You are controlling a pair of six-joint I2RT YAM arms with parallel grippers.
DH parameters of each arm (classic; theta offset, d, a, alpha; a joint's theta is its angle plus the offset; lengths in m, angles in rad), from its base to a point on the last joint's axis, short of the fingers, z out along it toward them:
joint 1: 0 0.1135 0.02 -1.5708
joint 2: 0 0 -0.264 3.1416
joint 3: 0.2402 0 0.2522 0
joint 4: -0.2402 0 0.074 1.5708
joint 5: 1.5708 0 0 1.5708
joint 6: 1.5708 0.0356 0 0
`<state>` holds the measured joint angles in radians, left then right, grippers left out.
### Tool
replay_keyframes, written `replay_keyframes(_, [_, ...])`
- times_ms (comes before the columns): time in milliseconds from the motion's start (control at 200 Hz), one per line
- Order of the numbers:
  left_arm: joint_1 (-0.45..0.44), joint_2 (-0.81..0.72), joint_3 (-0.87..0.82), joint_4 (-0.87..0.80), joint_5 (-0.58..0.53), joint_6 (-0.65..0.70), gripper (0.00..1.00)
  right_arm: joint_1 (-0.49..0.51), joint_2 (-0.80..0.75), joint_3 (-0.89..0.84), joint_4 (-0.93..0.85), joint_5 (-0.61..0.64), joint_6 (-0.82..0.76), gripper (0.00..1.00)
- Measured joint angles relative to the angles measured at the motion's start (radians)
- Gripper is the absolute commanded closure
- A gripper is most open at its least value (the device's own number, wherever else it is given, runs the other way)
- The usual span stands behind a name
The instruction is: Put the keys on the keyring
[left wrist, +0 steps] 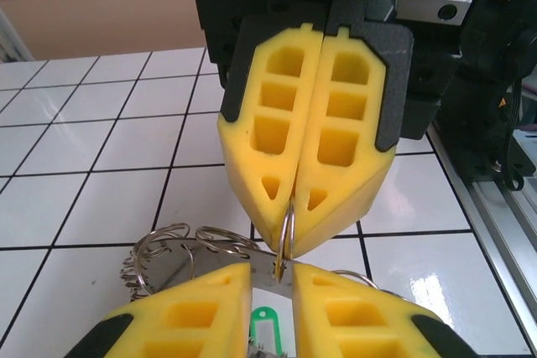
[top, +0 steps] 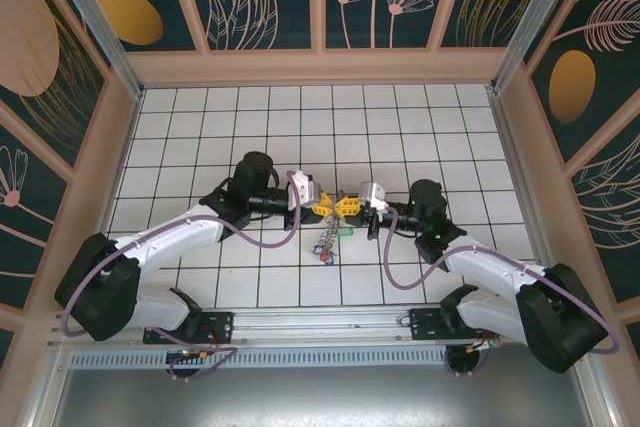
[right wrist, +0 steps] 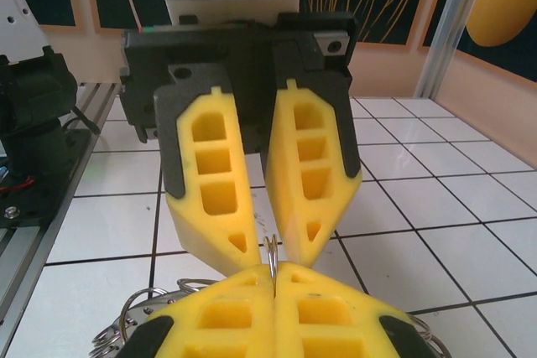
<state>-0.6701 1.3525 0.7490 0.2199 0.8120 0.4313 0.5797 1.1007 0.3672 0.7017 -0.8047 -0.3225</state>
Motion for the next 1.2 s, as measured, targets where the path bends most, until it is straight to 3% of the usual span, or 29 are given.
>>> replay_keyframes(40, [0.0, 0.002, 0.0, -0.002, 0.004, -0.002, 1.0, 0.002, 0.0, 0.0, 0.002, 0.003, 0.0, 1.0])
replay_keyframes(360, [0.0, 0.005, 0.034, -0.105, -0.035, 0.05, 1.0, 0.016, 0.002, 0.043, -0.133, 0.031, -0.118, 1.0])
replay_keyframes(606, [-0.006, 0.004, 0.069, -0.192, -0.088, 0.081, 1.0, 0.023, 0.002, 0.109, -0.302, 0.056, -0.247, 0.89])
replay_keyframes(676, [-0.007, 0.004, 0.075, -0.205, -0.095, 0.088, 1.0, 0.023, 0.002, 0.124, -0.346, 0.065, -0.272, 0.79])
replay_keyframes(1201, [-0.023, 0.012, 0.111, -0.29, -0.171, 0.153, 1.0, 0.024, 0.03, 0.203, -0.544, 0.106, -0.343, 0.7])
